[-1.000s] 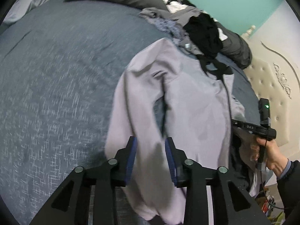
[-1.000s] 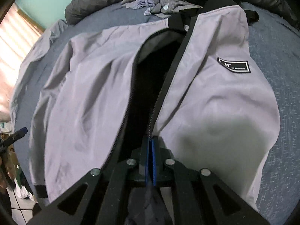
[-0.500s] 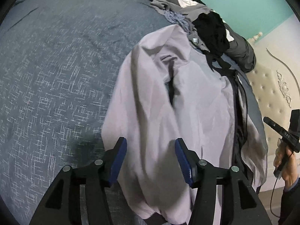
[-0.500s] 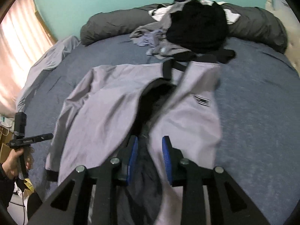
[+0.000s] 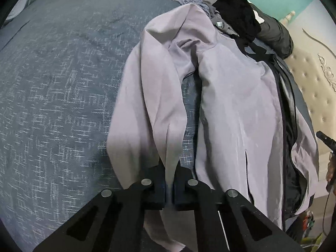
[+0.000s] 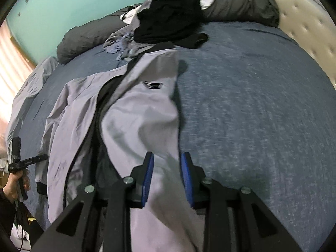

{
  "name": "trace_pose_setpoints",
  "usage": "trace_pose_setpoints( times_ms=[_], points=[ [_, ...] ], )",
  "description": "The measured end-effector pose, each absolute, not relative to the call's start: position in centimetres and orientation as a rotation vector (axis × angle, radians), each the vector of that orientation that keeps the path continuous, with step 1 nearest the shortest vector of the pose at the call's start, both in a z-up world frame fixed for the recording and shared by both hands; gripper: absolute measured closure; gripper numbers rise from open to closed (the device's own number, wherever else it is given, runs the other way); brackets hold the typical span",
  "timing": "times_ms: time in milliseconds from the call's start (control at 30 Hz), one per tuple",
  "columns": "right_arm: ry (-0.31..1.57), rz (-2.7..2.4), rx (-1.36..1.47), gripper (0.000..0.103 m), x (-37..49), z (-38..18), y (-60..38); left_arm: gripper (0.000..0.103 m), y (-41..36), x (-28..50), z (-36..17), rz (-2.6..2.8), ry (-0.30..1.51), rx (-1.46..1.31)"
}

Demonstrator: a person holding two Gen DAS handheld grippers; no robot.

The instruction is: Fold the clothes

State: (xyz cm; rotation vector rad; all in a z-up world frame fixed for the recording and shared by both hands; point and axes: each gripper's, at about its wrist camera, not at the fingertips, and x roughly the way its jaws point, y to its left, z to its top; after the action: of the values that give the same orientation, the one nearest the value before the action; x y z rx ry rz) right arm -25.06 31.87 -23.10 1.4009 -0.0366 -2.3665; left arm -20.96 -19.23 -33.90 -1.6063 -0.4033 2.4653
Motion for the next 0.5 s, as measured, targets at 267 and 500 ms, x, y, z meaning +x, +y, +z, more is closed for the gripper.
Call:
trace_pose_setpoints(
  times_ms=[267, 500],
  points=[
    [-0.052, -2.421, 1.407, 0.076, -24.7, -22.6, 35.0, 0.100, -27.6, -20.3, -26.9, 2.678, -0.375, -1.503],
    [-0.067, -2.466, 1.425, 0.076, -24.3, -22.2, 37.3, 0.099, -36.7, -20.9, -22.7, 2.849, -0.406, -1.553]
  ],
)
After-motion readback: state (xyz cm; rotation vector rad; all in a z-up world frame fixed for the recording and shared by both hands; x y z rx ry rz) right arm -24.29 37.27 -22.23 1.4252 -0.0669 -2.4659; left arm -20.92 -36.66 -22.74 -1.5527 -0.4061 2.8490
